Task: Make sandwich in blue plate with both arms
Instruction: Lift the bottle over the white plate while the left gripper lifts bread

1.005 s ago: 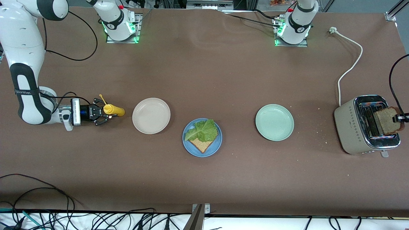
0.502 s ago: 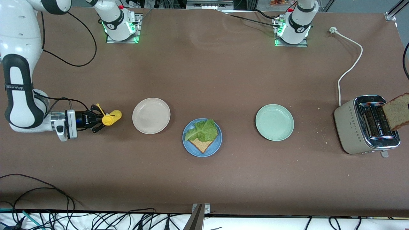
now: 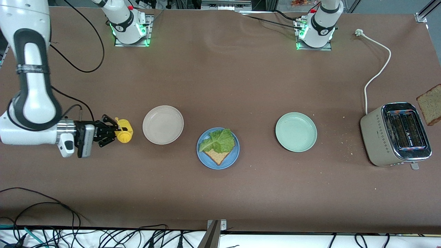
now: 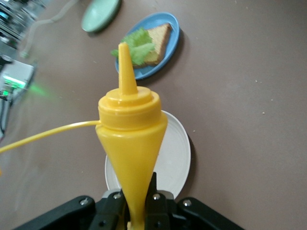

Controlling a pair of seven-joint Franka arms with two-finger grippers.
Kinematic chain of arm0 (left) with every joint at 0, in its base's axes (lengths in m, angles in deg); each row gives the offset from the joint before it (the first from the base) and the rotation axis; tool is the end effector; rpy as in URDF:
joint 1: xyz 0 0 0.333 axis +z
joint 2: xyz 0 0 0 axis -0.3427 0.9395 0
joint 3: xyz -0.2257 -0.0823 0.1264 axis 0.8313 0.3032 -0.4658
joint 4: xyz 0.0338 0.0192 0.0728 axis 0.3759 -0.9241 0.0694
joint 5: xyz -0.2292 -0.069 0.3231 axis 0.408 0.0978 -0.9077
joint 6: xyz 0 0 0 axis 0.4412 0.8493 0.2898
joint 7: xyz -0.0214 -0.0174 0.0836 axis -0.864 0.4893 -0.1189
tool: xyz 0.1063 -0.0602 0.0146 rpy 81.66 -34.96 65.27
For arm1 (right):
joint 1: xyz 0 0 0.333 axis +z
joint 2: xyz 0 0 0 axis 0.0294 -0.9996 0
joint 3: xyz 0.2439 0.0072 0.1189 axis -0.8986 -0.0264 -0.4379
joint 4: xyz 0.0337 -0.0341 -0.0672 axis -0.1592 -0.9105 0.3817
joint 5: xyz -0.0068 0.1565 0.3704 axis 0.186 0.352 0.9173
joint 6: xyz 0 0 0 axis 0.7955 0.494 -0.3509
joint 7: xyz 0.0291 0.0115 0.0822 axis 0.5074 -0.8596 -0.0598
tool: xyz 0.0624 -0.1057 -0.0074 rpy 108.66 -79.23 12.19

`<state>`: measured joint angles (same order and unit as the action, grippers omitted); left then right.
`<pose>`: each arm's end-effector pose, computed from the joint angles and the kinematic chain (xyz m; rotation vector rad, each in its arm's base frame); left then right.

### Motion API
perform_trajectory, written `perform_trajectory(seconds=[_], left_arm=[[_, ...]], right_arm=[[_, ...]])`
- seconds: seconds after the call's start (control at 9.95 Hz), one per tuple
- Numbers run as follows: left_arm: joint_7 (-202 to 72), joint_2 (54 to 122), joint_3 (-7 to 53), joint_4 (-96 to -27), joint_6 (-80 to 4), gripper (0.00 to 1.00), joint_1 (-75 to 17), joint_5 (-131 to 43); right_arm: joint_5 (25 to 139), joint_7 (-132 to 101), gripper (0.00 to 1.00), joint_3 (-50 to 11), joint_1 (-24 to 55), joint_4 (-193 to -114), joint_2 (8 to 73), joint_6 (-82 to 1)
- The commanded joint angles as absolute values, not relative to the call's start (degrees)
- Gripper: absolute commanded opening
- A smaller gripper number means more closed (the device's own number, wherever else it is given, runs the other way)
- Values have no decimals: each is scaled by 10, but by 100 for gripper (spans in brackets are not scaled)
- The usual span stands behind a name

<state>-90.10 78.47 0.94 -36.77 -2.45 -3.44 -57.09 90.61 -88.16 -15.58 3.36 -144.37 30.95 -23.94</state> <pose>0.5766 0.2165 0.5134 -3.1023 -0.0543 0.2879 0.6441 0.0370 0.2486 -2.0999 -1.1359 -0.1812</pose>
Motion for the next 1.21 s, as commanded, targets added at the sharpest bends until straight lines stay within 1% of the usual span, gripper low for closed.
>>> perform_trajectory(seconds=[0.0,0.1,0.2,0.4,0.6,0.9,1.11], left_arm=[[-906,753,8,-373,9,0,-27,-532],[-906,751,10,-373,12,0,-27,-532],[-906,749,10,-373,15,0,-28,-531],[-905,749,10,-374,16,0,-30,-524],[-905,751,7,-379,16,0,-27,-499],[-904,752,8,-382,16,0,-27,-492],[-904,754,8,-385,26,0,-28,-473]], right_arm=[[761,-692,13,-154,125,-1380,315,-287],[734,-638,13,-153,152,-1377,315,-311],[683,-599,13,-152,183,-1372,315,-319],[523,-513,14,-153,257,-1350,315,-326],[391,-483,14,-153,318,-1340,308,-324],[242,-475,14,-153,390,-1340,291,-318],[141,-475,14,-153,438,-1340,263,-314]])
